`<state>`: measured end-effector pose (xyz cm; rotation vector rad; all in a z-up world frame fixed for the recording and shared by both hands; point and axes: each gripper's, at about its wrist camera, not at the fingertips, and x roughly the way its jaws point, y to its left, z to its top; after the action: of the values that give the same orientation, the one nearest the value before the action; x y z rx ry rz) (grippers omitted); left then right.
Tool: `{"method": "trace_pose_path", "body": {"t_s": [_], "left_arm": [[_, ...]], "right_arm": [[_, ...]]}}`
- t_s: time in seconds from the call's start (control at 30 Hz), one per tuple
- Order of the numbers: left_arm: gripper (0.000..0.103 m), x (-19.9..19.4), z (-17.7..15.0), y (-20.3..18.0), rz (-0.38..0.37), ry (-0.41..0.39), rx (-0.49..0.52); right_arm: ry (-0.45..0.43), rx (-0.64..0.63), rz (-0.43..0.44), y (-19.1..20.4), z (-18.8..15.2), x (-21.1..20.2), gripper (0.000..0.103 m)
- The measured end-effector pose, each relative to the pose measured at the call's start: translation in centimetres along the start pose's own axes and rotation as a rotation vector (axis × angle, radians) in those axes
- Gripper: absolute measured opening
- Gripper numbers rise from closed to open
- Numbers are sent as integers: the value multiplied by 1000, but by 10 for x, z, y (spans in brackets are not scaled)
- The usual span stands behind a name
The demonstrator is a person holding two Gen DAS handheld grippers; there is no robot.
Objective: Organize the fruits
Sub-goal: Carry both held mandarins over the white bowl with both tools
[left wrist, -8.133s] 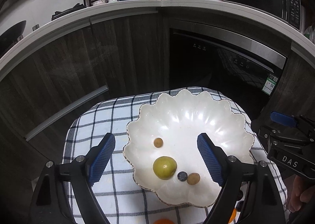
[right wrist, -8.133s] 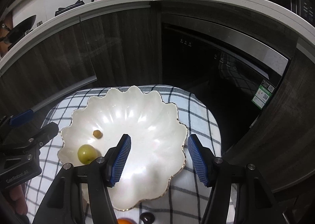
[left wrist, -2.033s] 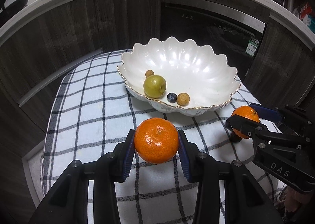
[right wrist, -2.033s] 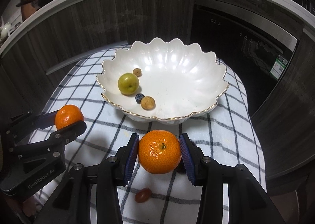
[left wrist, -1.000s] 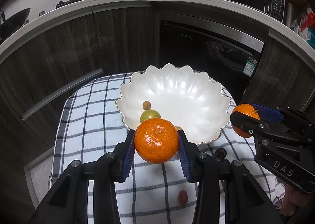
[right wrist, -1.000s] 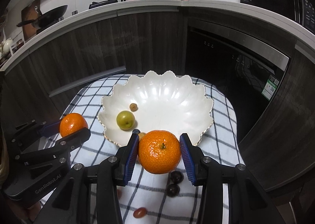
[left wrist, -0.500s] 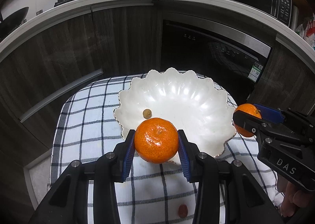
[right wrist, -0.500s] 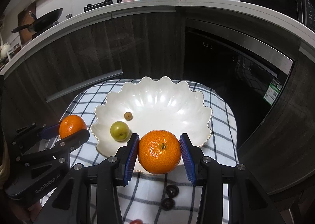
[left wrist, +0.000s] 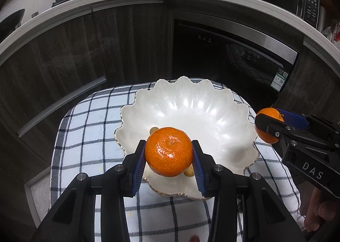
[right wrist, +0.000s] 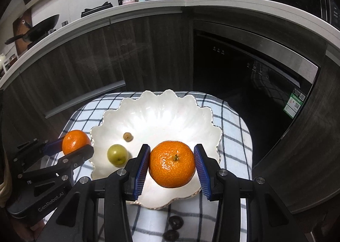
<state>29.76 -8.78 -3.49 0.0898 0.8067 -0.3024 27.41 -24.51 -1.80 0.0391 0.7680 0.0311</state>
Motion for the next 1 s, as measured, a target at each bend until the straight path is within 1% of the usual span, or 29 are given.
{"method": "trace_pose_path", "body": {"t_s": [0.47, 1.0], "left_arm": [[41, 34, 22, -9, -8, 19, 18], [41, 77, 34, -7, 0, 57, -14]], "right_arm": [[6, 34, -17, -26, 16, 27, 44], [39, 59, -29, -42, 28, 66, 44]]}}
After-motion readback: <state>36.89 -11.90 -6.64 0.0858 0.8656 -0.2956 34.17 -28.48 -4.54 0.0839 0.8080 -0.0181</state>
